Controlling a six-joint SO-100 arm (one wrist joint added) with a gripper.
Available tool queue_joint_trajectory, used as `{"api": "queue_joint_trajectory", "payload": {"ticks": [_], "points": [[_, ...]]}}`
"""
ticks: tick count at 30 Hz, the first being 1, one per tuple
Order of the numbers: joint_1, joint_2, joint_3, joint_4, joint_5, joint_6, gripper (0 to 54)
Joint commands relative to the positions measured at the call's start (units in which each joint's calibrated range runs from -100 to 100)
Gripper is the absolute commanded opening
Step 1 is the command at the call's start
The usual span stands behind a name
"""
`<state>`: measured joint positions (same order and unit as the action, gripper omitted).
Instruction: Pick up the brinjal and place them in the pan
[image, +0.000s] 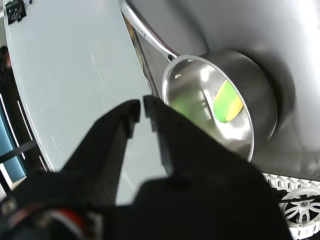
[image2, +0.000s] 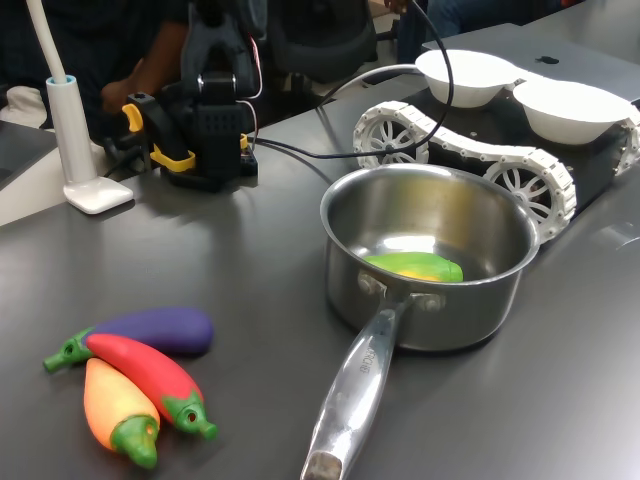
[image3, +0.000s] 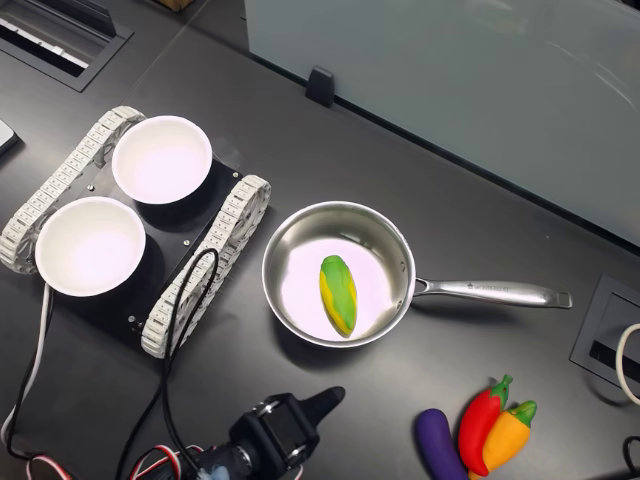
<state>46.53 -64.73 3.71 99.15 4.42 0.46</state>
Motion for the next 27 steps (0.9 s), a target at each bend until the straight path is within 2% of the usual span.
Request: {"api": "queue_joint_trajectory", "payload": {"ticks": [1,15,21,27], "points": [[3.58,3.87,-5.03,0.51,-0.83,-1.13,4.1],[11.84,11.21,-4.48,0.51,-2.30,-3.82,19.0],[18.14,13.66,-4.03,0.51,-1.61,-5.92,22.7],[19.64,17.54,-3.39,0.42,-1.32,-6.01,26.6]]}}
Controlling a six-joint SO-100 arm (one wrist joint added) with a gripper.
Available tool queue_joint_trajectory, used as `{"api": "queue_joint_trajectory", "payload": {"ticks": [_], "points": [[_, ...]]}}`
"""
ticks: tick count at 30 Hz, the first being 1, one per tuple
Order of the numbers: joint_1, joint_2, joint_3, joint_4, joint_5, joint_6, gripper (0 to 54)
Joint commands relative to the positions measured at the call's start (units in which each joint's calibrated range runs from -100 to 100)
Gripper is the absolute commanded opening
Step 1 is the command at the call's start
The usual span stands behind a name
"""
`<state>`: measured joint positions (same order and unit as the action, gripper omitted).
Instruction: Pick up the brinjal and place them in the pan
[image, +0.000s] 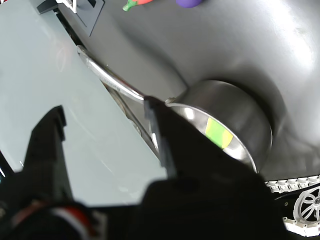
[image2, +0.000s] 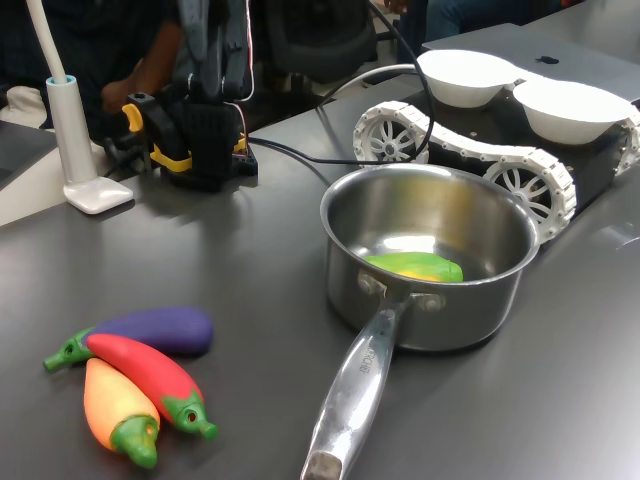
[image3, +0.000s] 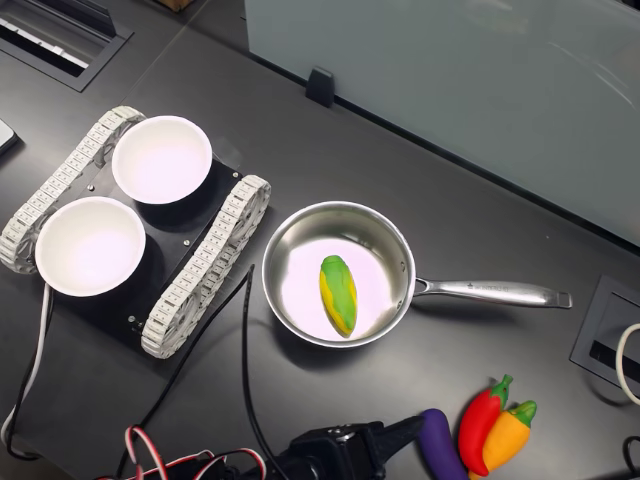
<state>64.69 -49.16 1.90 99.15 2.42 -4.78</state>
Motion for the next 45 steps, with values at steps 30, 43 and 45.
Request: {"api": "queue_joint_trajectory", "payload": {"ticks": [30,43,45], "points": [[10.66,16.47,9.69,-12.11,2.54,-3.80,30.0],[13.41,25.08,3.42,-11.69,3.66,-3.38,29.6],[13.52,26.00,2.42,-11.18,3.86,-3.21,29.5]]}}
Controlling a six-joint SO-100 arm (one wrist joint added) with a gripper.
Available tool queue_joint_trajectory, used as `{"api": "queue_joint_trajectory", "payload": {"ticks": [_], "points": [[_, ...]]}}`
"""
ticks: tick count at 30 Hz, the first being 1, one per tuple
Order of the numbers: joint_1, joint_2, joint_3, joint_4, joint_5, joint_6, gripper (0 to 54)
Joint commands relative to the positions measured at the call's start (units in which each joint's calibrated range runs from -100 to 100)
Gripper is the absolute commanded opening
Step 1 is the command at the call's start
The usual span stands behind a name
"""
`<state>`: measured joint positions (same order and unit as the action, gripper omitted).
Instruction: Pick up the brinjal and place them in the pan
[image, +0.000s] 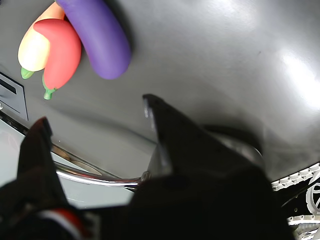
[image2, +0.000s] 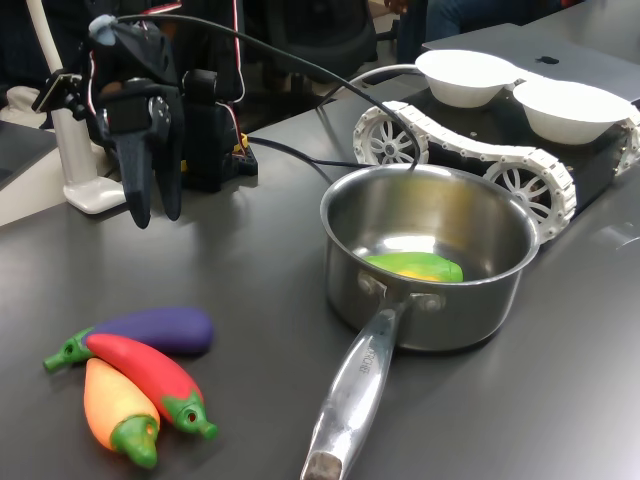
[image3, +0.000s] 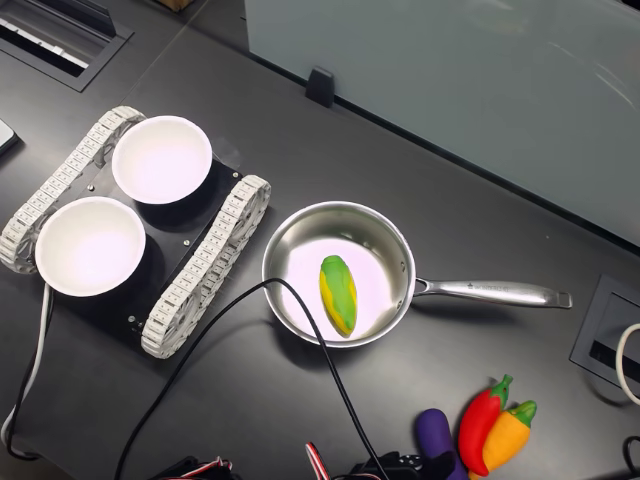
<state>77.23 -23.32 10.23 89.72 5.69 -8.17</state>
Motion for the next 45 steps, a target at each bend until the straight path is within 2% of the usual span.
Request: {"api": "queue_joint_trajectory", "payload": {"ticks": [1,17,34,45], "points": [[1.21,0.75,-6.64,-1.31,0.83,0.19,29.5],[1.56,10.62,-16.18,1.41,1.32,1.28,29.0],[0.07,18.13,-19.09,2.10,1.95,2.79,28.8],[0.30,21.84,-21.36,0.48,2.39,4.56,28.4]]}}
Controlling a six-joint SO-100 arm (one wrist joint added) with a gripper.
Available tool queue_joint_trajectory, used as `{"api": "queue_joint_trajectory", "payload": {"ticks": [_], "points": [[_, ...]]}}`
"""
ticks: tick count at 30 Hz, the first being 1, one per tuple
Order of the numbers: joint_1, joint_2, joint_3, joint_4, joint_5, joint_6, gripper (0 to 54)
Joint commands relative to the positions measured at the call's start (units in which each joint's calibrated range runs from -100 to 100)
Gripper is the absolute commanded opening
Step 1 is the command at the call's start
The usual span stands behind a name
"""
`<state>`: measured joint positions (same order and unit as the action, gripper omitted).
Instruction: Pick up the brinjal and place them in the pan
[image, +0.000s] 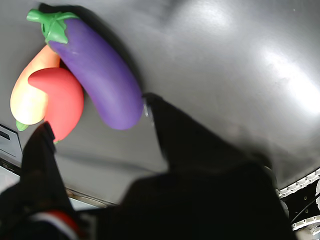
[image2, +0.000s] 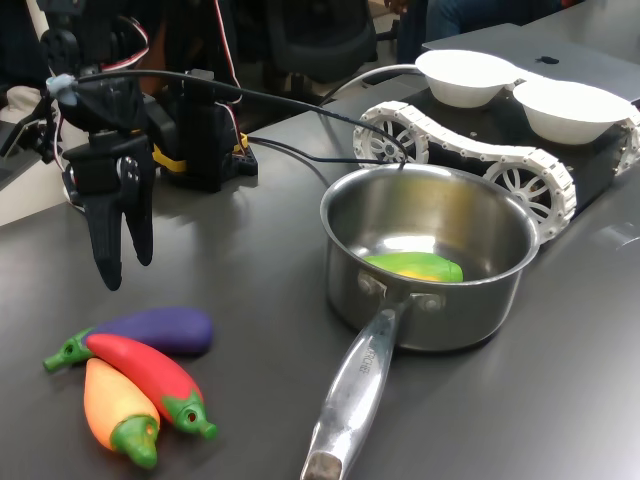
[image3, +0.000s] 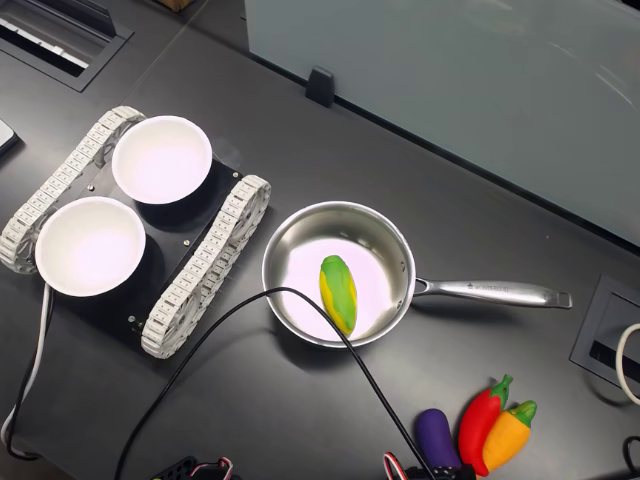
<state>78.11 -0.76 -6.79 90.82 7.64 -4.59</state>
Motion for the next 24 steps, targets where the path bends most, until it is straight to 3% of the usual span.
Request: {"api": "queue_joint_trajectory", "payload": {"ticks": [1,24], "points": [[-0.58,-0.55,-4.07,-1.05,0.54,0.98,28.4],[-2.42,10.33,-9.25,-5.92,0.63,2.74,28.3]]}}
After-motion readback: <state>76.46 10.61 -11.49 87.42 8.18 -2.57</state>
